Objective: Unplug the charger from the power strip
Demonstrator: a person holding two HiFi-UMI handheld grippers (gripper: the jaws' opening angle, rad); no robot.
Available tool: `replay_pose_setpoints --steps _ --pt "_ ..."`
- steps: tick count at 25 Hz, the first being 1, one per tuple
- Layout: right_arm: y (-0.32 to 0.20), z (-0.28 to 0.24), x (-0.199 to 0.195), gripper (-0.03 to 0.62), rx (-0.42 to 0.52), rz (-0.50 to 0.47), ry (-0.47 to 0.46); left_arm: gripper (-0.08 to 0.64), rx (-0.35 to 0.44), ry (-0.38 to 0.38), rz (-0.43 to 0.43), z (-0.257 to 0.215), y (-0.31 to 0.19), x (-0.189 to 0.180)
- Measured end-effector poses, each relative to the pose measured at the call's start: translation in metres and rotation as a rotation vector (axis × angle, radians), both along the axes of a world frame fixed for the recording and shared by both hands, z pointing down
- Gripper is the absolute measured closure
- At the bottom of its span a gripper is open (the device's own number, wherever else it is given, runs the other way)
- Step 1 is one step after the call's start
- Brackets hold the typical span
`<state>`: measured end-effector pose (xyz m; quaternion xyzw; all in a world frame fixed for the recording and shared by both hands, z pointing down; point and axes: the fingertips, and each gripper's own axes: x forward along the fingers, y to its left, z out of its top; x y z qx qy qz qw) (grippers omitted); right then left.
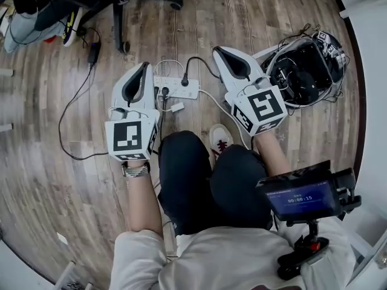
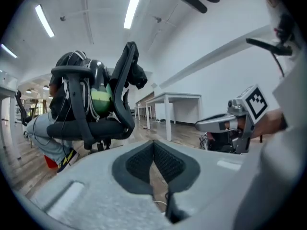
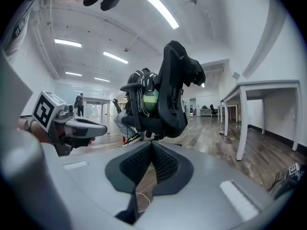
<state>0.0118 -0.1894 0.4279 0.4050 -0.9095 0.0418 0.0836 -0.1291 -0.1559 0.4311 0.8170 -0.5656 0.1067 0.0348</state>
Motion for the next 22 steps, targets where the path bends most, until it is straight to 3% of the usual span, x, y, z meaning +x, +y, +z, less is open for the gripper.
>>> replay_pose_setpoints --steps 5,12,22 --pt "0.003 -0.058 0.001 0.589 0.091 -0.001 -0.015 0.555 0.108 -0.037 0.006 -0.056 0.002 0.007" --pt "0.021 -0.123 -0.009 0.591 0.203 -0.015 -0.009 0.555 0.184 -0.05 0.011 -0.105 0.012 0.006" --pt "0.029 -0.122 -0.001 0.591 0.205 0.003 -0.013 0.555 0.189 -0.056 0.018 -0.105 0.02 0.011"
